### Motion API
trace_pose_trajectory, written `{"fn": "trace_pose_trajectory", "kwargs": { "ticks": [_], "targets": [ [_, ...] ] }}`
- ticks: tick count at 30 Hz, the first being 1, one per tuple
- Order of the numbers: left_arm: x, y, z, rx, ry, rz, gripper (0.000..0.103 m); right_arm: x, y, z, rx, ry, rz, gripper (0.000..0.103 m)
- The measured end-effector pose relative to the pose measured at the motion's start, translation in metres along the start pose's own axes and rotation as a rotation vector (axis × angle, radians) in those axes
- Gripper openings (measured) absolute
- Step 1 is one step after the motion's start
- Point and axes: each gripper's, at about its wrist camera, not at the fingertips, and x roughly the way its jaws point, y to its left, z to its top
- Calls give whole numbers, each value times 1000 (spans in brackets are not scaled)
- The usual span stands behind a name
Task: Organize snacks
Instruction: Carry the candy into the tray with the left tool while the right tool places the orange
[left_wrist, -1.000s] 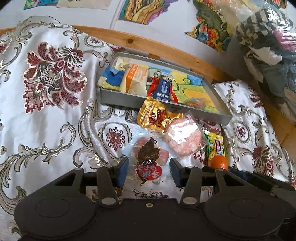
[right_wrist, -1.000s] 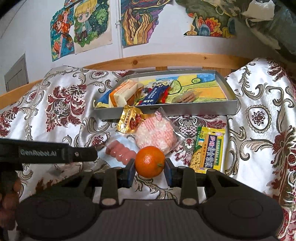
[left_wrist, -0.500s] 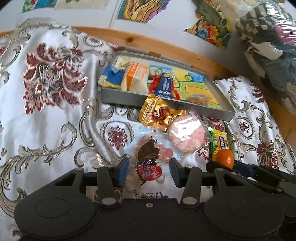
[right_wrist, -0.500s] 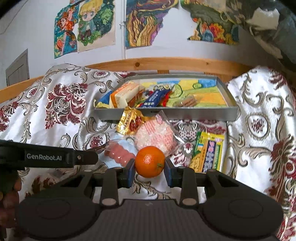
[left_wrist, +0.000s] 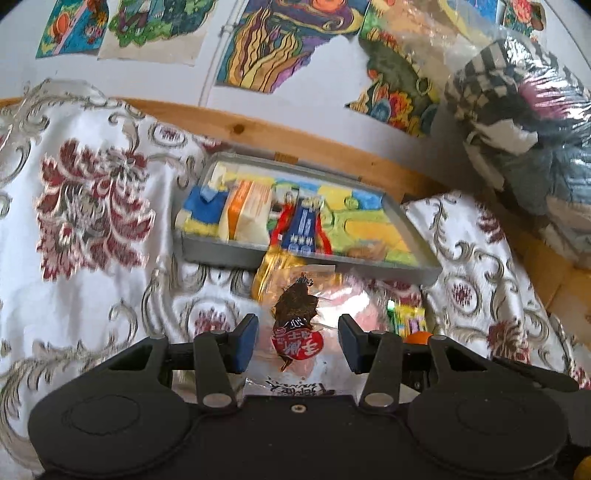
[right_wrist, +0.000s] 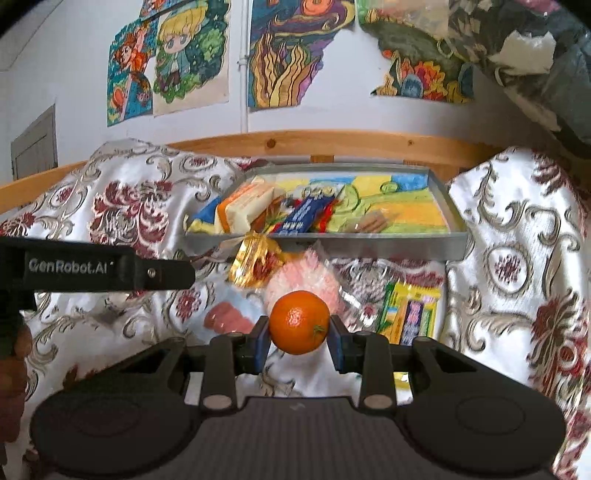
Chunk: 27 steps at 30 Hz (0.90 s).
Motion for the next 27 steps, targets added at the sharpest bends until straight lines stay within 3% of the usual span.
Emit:
{"fn": "trace_pose_trajectory", "kwargs": {
  "ticks": [9, 15, 21, 27],
  "targets": [
    [34, -16, 48, 24, -104, -16, 49, 12, -27, 38, 46, -113, -45, 36],
    [75, -25, 74, 45, -141, -18, 49, 41, -55, 60, 118, -203, -81, 36],
    [124, -39, 82, 54, -135, -28, 49, 76, -84, 69, 166, -258, -132, 36],
    [165, -49, 79, 83, -92, -29, 49, 100, -103, 66, 214, -243, -147, 36]
  ]
}}
